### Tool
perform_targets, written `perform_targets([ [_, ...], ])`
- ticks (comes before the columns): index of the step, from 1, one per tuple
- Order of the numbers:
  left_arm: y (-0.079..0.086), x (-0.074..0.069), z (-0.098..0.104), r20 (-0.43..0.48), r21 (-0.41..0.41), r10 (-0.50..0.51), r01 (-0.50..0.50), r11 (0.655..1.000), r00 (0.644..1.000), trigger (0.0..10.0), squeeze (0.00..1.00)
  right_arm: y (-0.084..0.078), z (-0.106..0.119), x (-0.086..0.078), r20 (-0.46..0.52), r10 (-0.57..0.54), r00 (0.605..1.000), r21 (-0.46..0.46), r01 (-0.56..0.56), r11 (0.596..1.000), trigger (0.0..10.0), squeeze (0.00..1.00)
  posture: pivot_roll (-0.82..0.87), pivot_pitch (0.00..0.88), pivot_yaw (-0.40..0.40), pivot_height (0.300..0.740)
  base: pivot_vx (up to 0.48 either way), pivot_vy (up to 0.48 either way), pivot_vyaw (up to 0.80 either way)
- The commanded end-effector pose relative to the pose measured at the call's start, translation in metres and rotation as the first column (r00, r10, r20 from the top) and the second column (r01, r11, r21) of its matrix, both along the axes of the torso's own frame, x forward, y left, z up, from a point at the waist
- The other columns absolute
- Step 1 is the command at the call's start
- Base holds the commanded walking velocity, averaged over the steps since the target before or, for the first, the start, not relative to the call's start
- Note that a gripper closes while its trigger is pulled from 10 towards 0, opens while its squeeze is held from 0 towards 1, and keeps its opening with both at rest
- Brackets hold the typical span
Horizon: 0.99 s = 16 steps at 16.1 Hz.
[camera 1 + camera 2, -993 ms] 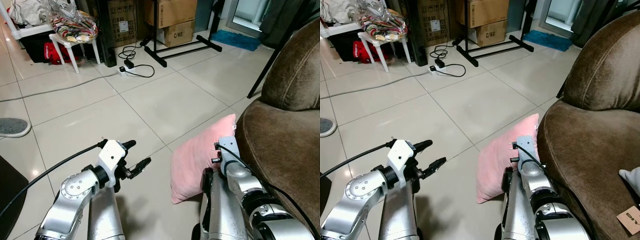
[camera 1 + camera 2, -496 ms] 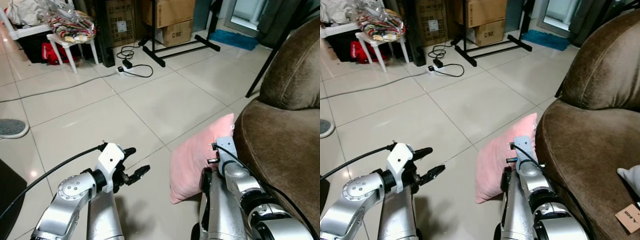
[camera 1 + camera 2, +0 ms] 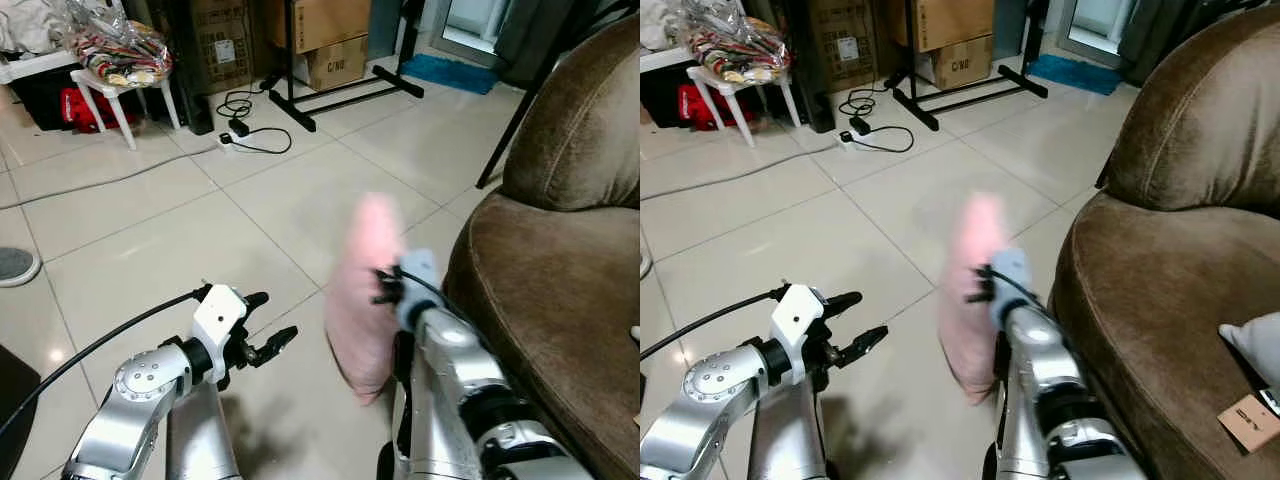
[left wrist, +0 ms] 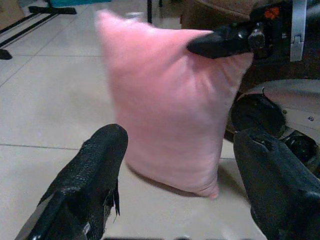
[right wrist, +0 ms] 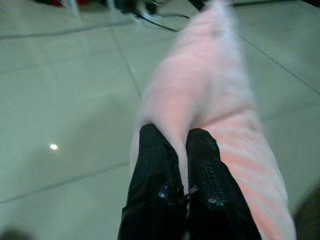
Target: Move the pillow to the sofa from floor
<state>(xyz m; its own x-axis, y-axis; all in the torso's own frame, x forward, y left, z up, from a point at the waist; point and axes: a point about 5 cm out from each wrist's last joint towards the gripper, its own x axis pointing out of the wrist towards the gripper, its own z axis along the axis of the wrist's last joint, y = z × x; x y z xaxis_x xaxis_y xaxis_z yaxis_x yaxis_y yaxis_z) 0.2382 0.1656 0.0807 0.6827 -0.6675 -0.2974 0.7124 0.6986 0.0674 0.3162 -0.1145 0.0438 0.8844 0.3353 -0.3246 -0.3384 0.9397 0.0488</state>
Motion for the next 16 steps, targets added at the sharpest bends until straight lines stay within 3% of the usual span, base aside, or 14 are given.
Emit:
perform_targets([
  [1,0.002,-0.001,0.004,0.029,0.009,0.018,-0.018,1.0,0.999,10.0,0.0,0.001,0.016,0.003,0.08,0.03,0.996,0.047,-0.034,0.998,0.0,0.0,0.04,0.004,-0.013,0.395,0.0,0.0,0.0],
  [2,0.007,-0.001,0.006,0.077,0.03,0.07,-0.073,0.997,0.995,10.0,0.0,0.001,0.034,-0.003,0.172,0.023,0.985,0.12,-0.044,0.992,0.0,0.0,0.04,0.005,-0.019,0.395,0.0,0.0,0.0],
  [3,0.015,0.002,0.012,0.155,0.061,0.184,-0.196,0.979,0.971,10.0,0.0,-0.007,0.061,-0.013,0.271,-0.049,0.961,0.182,-0.002,0.983,10.0,0.0,0.03,0.007,-0.025,0.395,0.0,0.0,0.0],
  [5,0.016,0.005,0.031,0.234,-0.01,0.262,-0.268,0.963,0.936,10.0,0.0,-0.014,0.075,-0.027,0.308,-0.093,0.947,0.196,0.032,0.98,10.0,0.0,0.03,0.006,-0.029,0.395,0.0,0.0,0.0],
  [7,0.011,0.004,0.043,0.297,-0.062,0.285,-0.279,0.958,0.911,10.0,0.0,-0.018,0.083,-0.038,0.327,-0.147,0.933,0.24,0.068,0.968,10.0,0.0,0.03,0.007,-0.031,0.41,0.0,0.0,0.0],
  [10,0.009,0.004,0.047,0.332,-0.096,0.358,-0.346,0.933,0.873,10.0,0.0,-0.019,0.092,-0.052,0.332,-0.192,0.924,0.252,0.11,0.961,10.0,0.0,0.03,0.009,-0.035,0.44,0.0,0.0,0.0],
  [16,0.006,0.002,0.047,0.35,-0.093,0.4,-0.393,0.915,0.847,10.0,0.0,-0.021,0.099,-0.061,0.3,-0.224,0.927,0.305,0.129,0.943,10.0,0.0,0.03,0.008,-0.036,0.48,0.0,0.0,0.0],
])
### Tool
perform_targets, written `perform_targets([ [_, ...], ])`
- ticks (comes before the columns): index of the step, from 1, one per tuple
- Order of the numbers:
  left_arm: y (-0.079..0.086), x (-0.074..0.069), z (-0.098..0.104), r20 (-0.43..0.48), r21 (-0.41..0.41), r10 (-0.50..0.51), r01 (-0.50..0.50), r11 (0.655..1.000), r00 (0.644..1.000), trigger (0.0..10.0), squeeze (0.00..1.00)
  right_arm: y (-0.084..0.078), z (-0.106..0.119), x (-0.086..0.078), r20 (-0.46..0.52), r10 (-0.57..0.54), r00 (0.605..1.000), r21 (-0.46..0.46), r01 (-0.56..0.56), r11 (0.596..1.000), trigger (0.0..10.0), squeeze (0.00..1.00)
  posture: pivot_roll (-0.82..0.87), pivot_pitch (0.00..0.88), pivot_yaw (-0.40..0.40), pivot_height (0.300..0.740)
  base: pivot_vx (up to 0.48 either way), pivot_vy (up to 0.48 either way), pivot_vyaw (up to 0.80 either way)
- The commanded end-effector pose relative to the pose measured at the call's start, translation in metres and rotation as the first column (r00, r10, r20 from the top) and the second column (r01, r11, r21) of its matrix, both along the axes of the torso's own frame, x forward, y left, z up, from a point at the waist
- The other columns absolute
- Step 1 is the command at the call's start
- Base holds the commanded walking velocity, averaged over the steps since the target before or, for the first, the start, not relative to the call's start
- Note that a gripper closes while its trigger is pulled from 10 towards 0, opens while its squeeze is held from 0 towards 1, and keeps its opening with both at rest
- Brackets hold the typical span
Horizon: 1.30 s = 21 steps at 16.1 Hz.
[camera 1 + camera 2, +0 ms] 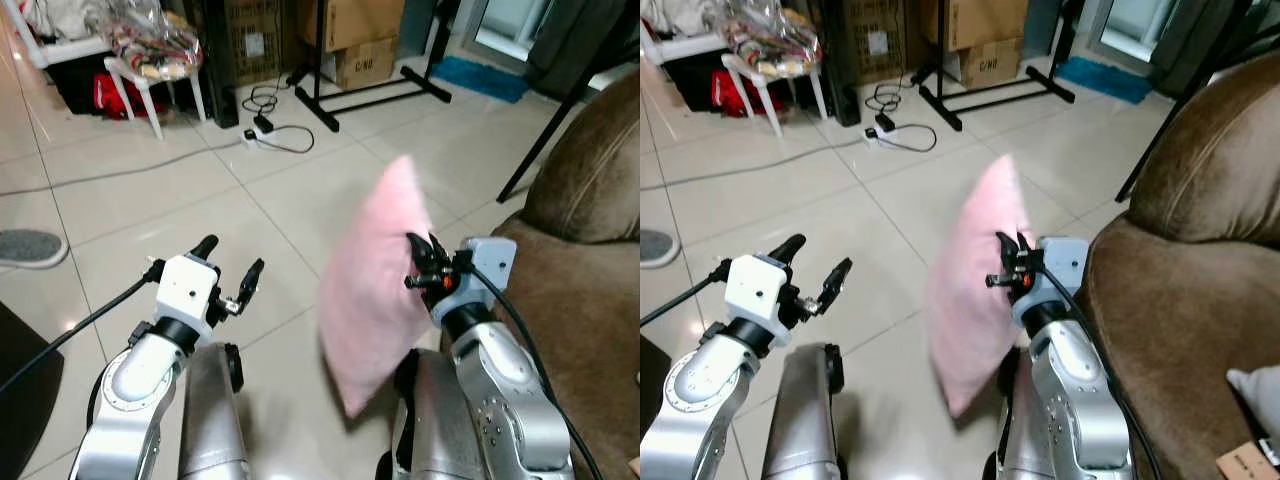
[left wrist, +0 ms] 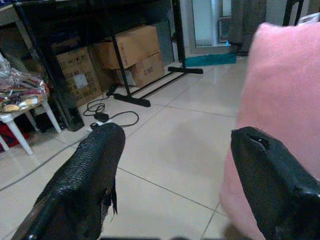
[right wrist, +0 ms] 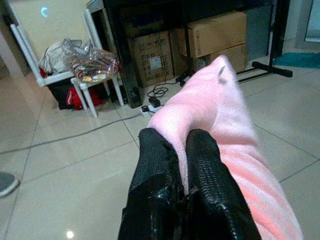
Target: Move the pillow to the sofa from floor
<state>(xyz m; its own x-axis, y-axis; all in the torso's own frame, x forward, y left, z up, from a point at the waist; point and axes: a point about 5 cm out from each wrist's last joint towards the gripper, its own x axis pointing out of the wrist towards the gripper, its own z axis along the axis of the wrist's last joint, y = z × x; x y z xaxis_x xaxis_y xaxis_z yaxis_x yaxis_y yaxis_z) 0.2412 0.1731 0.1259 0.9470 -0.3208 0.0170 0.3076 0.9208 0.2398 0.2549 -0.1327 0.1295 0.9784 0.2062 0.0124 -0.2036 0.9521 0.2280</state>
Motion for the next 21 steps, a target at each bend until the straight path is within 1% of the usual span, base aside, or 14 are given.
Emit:
perform_targets([
  [1,-0.002,0.0,0.002,0.01,0.005,0.006,-0.007,1.0,1.0,10.0,0.0,-0.003,0.017,-0.001,0.069,-0.013,0.998,0.026,0.011,1.0,10.0,0.0,0.03,0.007,-0.037,0.49,0.0,0.0,0.0],
  [2,-0.002,0.001,0.001,0.01,0.009,0.017,-0.017,1.0,1.0,10.0,0.0,-0.004,0.018,-0.002,0.073,-0.021,0.997,0.033,0.019,0.999,10.0,0.0,0.03,0.007,-0.037,0.505,0.0,0.0,0.0],
  [6,-0.002,0.001,-0.002,0.008,0.021,0.029,-0.029,0.999,1.0,10.0,0.0,-0.005,0.019,-0.003,0.058,-0.036,0.998,0.041,0.034,0.999,10.0,0.0,0.03,0.009,-0.035,0.54,0.0,0.0,0.0],
  [14,-0.002,0.002,-0.002,0.008,0.027,0.036,-0.037,0.999,0.999,10.0,0.0,-0.004,0.017,-0.004,0.038,-0.02,0.999,0.058,0.018,0.998,10.0,0.0,0.03,0.007,-0.035,0.61,0.0,0.0,0.0],
  [16,-0.002,0.002,-0.003,0.009,0.028,0.041,-0.041,0.999,0.999,10.0,0.0,-0.005,0.013,-0.003,0.006,-0.032,0.999,0.037,0.032,0.999,10.0,0.0,0.03,0.007,-0.035,0.635,0.0,0.0,0.0],
  [17,-0.002,0.002,-0.003,0.009,0.03,0.041,-0.041,0.999,0.999,10.0,0.0,-0.005,0.012,-0.003,0.011,-0.028,1.0,0.03,0.027,0.999,10.0,0.0,0.03,0.007,-0.035,0.65,0.0,0.0,0.0],
  [19,-0.001,0.003,-0.004,0.006,0.037,0.044,-0.045,0.998,0.999,10.0,0.0,-0.007,0.007,-0.003,-0.016,-0.051,0.999,-0.008,0.051,0.999,10.0,0.0,0.03,0.007,-0.033,0.67,0.0,0.0,0.0],
  [21,-0.001,0.002,-0.004,0.006,0.039,0.04,-0.04,0.998,0.999,10.0,0.0,-0.01,0.004,-0.002,-0.024,-0.066,0.998,-0.014,0.065,0.998,10.0,0.0,0.03,0.008,-0.033,0.685,0.0,0.0,0.0],
])
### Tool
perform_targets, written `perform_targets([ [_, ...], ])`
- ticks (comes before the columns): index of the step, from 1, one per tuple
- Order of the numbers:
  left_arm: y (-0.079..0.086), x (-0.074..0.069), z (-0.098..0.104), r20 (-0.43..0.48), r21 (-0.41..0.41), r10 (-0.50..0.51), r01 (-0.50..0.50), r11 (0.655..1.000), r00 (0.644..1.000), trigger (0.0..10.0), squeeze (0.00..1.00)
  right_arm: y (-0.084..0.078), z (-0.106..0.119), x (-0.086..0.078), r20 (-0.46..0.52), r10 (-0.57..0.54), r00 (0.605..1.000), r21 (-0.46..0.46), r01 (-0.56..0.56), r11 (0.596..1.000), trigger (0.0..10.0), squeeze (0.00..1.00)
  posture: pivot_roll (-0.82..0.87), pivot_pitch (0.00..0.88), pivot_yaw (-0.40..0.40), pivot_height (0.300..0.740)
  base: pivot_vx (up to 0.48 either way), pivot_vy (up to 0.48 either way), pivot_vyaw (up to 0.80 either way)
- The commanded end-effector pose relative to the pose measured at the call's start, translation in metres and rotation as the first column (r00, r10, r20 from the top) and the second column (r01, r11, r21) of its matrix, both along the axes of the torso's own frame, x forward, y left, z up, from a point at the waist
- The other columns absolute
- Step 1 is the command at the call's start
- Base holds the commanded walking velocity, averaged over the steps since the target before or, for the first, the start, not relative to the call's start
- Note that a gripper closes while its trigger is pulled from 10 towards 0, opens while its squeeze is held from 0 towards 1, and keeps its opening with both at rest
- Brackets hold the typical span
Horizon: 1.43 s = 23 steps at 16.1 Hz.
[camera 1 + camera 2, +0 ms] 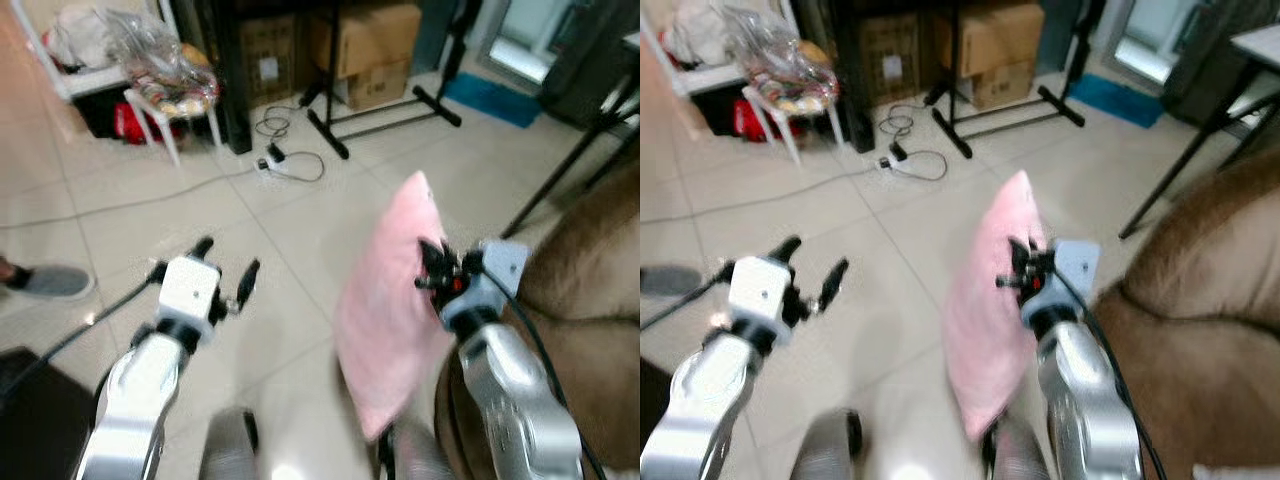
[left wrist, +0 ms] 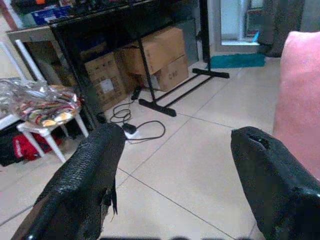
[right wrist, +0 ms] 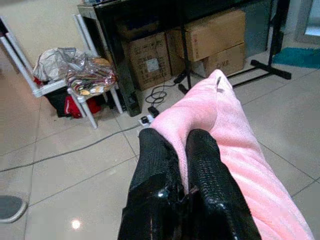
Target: Move the pillow to the sofa from floor
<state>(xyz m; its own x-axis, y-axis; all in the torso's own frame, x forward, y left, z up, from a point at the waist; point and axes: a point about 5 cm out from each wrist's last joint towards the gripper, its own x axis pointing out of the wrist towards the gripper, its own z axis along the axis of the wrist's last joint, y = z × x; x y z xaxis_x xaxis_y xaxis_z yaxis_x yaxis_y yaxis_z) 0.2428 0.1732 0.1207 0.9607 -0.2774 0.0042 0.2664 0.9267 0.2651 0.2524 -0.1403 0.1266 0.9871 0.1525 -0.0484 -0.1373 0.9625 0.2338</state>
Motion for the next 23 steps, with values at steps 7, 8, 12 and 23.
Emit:
perform_targets([
  [7,-0.002,0.001,0.0,0.003,0.011,-0.015,0.015,1.0,1.0,10.0,0.0,-0.005,0.001,-0.002,-0.006,-0.04,0.999,0.026,0.04,0.999,10.0,0.0,0.03,0.011,-0.032,0.74,0.0,0.0,0.0],
  [8,-0.002,0.001,0.0,0.003,0.011,-0.016,0.016,1.0,1.0,10.0,0.0,-0.006,0.0,-0.002,-0.009,-0.043,0.999,0.028,0.043,0.999,10.0,0.0,0.03,0.011,-0.031,0.74,0.0,0.0,0.0],
  [12,-0.002,0.001,0.0,0.0,0.015,-0.019,0.019,1.0,1.0,10.0,0.0,-0.008,-0.003,-0.003,-0.022,-0.059,0.998,0.035,0.06,0.998,10.0,0.0,0.03,0.01,-0.028,0.74,0.0,0.0,0.0],
  [23,0.0,0.002,0.0,-0.028,-0.025,0.007,-0.008,1.0,1.0,0.0,0.66,-0.006,-0.004,-0.003,-0.027,-0.066,0.997,0.042,0.067,0.997,10.0,0.0,0.03,0.0,-0.023,0.74,0.0,0.0,0.0],
])
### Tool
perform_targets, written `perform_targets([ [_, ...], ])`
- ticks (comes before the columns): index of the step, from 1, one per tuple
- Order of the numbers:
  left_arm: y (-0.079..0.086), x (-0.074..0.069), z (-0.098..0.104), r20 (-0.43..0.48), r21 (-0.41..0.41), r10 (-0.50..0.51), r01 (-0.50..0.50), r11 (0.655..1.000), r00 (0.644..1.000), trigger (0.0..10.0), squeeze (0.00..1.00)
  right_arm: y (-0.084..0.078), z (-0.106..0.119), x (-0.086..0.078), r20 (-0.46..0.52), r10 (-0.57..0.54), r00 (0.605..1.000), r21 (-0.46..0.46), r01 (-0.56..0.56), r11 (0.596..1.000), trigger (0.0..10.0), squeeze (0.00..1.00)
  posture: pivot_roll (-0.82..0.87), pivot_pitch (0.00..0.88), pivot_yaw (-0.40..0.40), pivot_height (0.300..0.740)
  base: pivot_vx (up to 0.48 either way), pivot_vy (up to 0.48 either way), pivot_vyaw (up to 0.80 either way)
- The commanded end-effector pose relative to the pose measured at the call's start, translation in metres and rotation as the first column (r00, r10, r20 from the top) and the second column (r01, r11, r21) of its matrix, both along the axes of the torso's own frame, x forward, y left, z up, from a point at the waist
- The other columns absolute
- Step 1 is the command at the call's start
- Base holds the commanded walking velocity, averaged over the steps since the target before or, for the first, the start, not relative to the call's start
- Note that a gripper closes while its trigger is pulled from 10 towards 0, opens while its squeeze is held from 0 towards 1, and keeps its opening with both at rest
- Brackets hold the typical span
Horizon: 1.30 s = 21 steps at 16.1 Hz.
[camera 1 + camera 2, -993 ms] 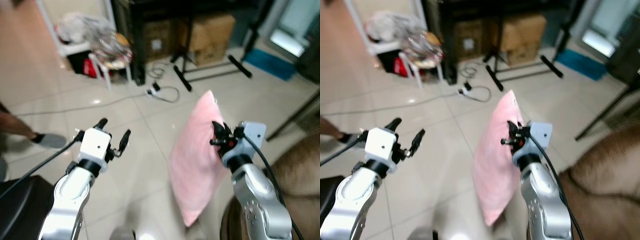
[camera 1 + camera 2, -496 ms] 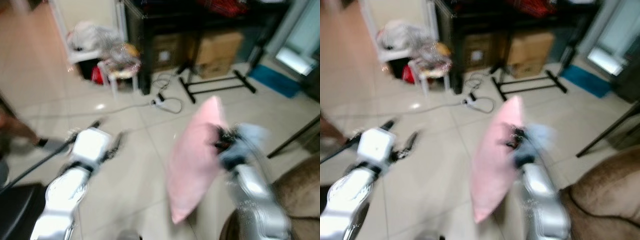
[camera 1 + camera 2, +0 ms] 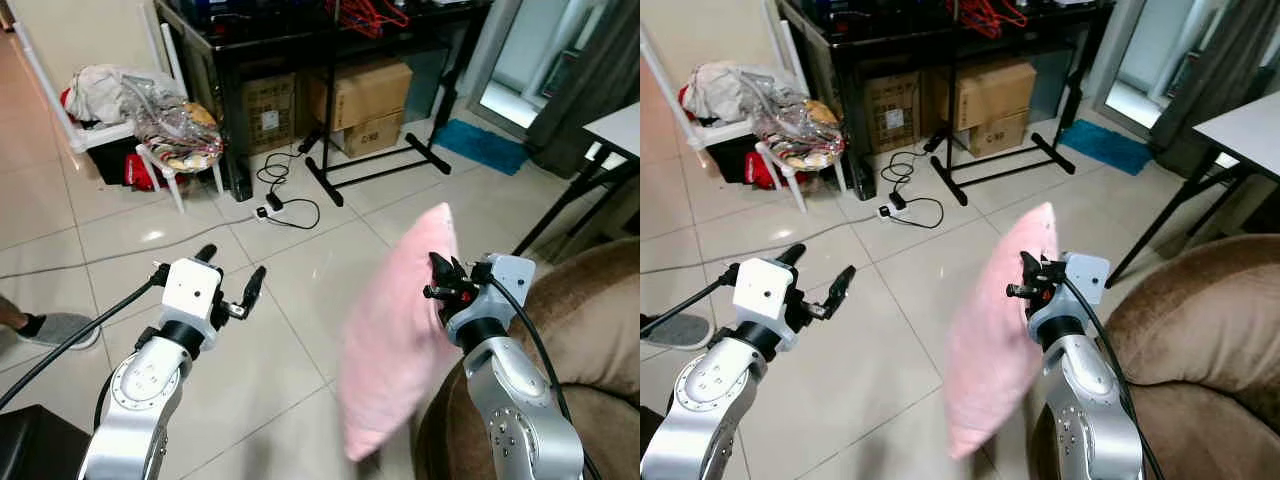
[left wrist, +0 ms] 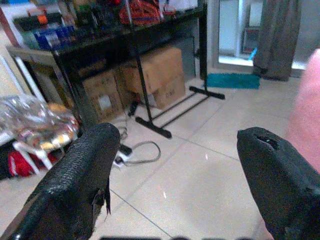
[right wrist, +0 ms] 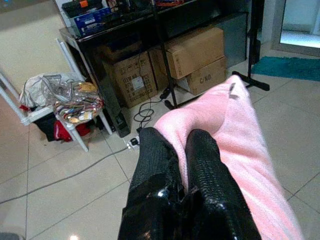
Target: Move the pillow to the sofa from floor
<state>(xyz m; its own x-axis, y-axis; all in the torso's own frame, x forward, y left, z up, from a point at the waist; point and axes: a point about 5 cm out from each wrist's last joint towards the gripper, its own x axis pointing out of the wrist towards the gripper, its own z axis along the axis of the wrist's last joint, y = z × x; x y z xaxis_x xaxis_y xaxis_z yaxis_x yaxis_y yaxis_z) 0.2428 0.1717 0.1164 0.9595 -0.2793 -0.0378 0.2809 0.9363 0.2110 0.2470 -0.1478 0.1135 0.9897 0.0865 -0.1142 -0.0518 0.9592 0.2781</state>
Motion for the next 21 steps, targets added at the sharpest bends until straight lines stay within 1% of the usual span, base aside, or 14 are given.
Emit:
perform_targets([
  [1,0.001,0.001,0.005,0.026,0.021,0.008,-0.009,1.0,1.0,0.0,0.16,0.001,0.009,0.002,0.047,0.002,0.999,0.003,-0.002,1.0,10.0,0.0,0.03,0.0,-0.023,0.74,0.0,0.0,0.0],
  [2,0.001,0.001,0.005,0.022,0.02,0.006,-0.007,1.0,1.0,0.0,0.0,0.001,0.008,0.002,0.047,0.002,0.999,0.004,-0.002,1.0,10.0,0.0,0.03,0.0,-0.02,0.74,0.0,0.0,0.0],
  [5,0.0,0.0,0.005,0.022,0.021,0.002,-0.003,1.0,1.0,0.0,0.0,0.001,0.008,0.001,0.047,0.004,0.999,0.004,-0.004,1.0,10.0,0.0,0.03,0.0,-0.019,0.74,0.0,0.0,0.0],
  [6,0.0,0.0,0.004,0.017,0.03,0.002,-0.002,1.0,1.0,0.6,0.0,0.001,0.009,0.002,0.051,0.003,0.999,-0.007,-0.002,1.0,10.0,0.0,0.03,0.0,-0.02,0.74,0.0,0.0,0.0],
  [7,0.0,0.0,0.003,0.014,0.048,0.009,-0.009,0.999,1.0,10.0,0.0,0.001,0.01,0.002,0.059,0.004,0.998,-0.009,-0.004,1.0,10.0,0.0,0.03,0.0,-0.02,0.74,0.0,0.0,0.0],
  [8,0.0,0.001,0.003,0.019,0.062,0.006,-0.008,0.998,1.0,10.0,0.0,0.001,0.01,0.002,0.058,0.001,0.998,-0.01,0.0,1.0,10.0,0.0,0.03,0.0,-0.021,0.74,0.0,0.0,0.0],
  [9,0.001,0.002,0.004,0.032,0.055,0.023,-0.025,0.998,0.999,10.0,0.0,0.0,0.007,0.002,0.036,-0.004,0.999,-0.027,0.005,1.0,10.0,0.0,0.03,0.0,-0.022,0.74,0.0,0.0,0.0],
  [11,0.005,0.004,0.006,0.065,0.067,0.063,-0.067,0.996,0.996,10.0,0.0,-0.002,0.008,0.003,0.041,-0.03,0.999,-0.014,0.031,0.999,10.0,0.0,0.03,0.003,-0.021,0.74,0.0,0.0,-0.76],
  [13,0.005,0.005,0.006,0.064,0.071,0.071,-0.075,0.995,0.995,10.0,0.0,-0.005,0.012,0.005,0.059,-0.056,0.997,-0.016,0.057,0.998,10.0,0.0,0.03,0.005,-0.019,0.74,0.0,0.0,-0.77],
  [14,0.005,0.005,0.005,0.053,0.068,0.065,-0.068,0.995,0.996,10.0,0.0,-0.009,0.015,0.008,0.066,-0.078,0.995,-0.014,0.079,0.997,10.0,0.0,0.03,0.005,-0.019,0.74,0.0,0.0,-0.77],
  [16,0.004,0.005,0.005,0.051,0.064,0.056,-0.06,0.996,0.997,10.0,0.0,-0.01,0.015,0.007,0.064,-0.085,0.994,-0.018,0.086,0.996,10.0,0.0,0.03,0.006,-0.02,0.74,0.0,0.0,-0.77],
  [21,0.002,0.003,0.005,0.042,0.029,-0.001,0.0,1.0,0.999,10.0,0.0,-0.01,0.014,0.007,0.057,-0.099,0.994,-0.016,0.1,0.995,10.0,0.0,0.04,0.009,-0.02,0.74,0.0,0.0,-0.78],
])
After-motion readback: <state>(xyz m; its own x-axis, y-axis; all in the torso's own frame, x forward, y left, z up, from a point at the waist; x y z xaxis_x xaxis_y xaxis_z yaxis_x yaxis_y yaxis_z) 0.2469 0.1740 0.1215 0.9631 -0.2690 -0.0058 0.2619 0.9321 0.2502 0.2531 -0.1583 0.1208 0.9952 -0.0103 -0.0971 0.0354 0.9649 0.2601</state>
